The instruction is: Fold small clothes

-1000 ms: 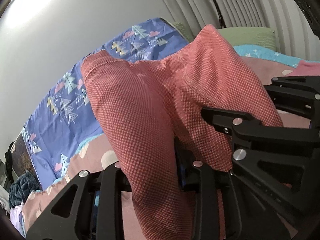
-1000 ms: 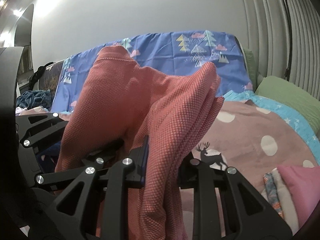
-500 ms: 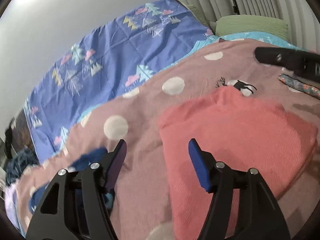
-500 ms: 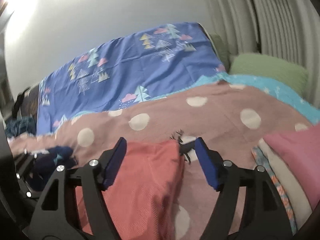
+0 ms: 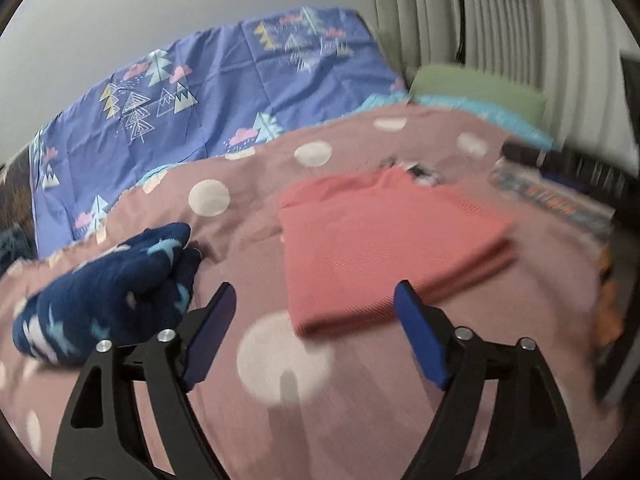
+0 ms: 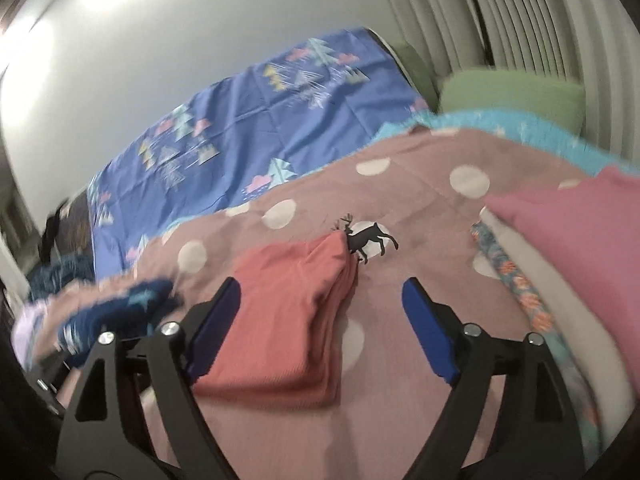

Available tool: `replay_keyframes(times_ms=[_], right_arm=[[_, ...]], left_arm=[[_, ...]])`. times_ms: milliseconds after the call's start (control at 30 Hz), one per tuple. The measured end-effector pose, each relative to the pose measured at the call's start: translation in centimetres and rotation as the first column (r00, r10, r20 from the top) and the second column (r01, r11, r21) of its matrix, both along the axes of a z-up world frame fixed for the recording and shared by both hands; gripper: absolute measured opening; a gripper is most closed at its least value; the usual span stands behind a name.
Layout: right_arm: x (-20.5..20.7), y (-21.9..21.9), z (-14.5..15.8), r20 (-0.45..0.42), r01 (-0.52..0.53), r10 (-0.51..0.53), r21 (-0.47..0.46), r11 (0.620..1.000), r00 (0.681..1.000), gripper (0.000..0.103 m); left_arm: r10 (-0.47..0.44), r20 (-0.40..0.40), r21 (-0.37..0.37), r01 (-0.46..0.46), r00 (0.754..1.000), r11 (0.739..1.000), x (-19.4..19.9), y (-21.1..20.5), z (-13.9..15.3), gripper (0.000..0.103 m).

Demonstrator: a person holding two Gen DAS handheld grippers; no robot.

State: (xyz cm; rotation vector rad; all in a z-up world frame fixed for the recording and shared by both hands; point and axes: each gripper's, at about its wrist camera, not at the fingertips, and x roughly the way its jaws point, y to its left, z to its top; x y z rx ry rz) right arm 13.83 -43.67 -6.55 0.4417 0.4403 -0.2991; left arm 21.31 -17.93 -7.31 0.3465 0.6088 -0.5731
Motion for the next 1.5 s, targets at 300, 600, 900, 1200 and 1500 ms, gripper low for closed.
replay_keyframes(times_ms=[300,600,900,1200,1500], right_arm=[[-10.8,7.8,3.5,-0.079,-0.012,-0.001,-0.168,0.986,0.997,0.1],[-19.3,13.7,8.2,-0.047,0.006,-0.018,-0.237,0.971,0.999,0.101],[-24.0,16.4,11.1,-0.012,0.016,-0.019,-0.229,0.973,1.0,0.101],[-27.1,18.2,12.4,0.002,0.028,-0.029,-0.266,0.964,1.0,0.101],[-28.7,19.2,11.4,-0.035,0.004,-0.016,-0.311,0.951,0.999,0.101]], left_arm=[[0.032,0.043,-0.163,-0.025,0.999,0.986,-11.0,6.6,3.8,0.101],[0.145,0.119,-0.169,-0.124,0.982,0.978,-19.5,10.8,8.3,0.102],[0.185,0.209,-0.136,-0.159,0.96,0.978,-25.5,13.5,11.7,0.102],[0.209,0.224,-0.178,-0.171,0.952,0.969,-28.4,16.2,12.8,0.102],[0.184,0.177,-0.152,-0.158,0.967,0.976,-29.9,16.1,12.0,0.102]])
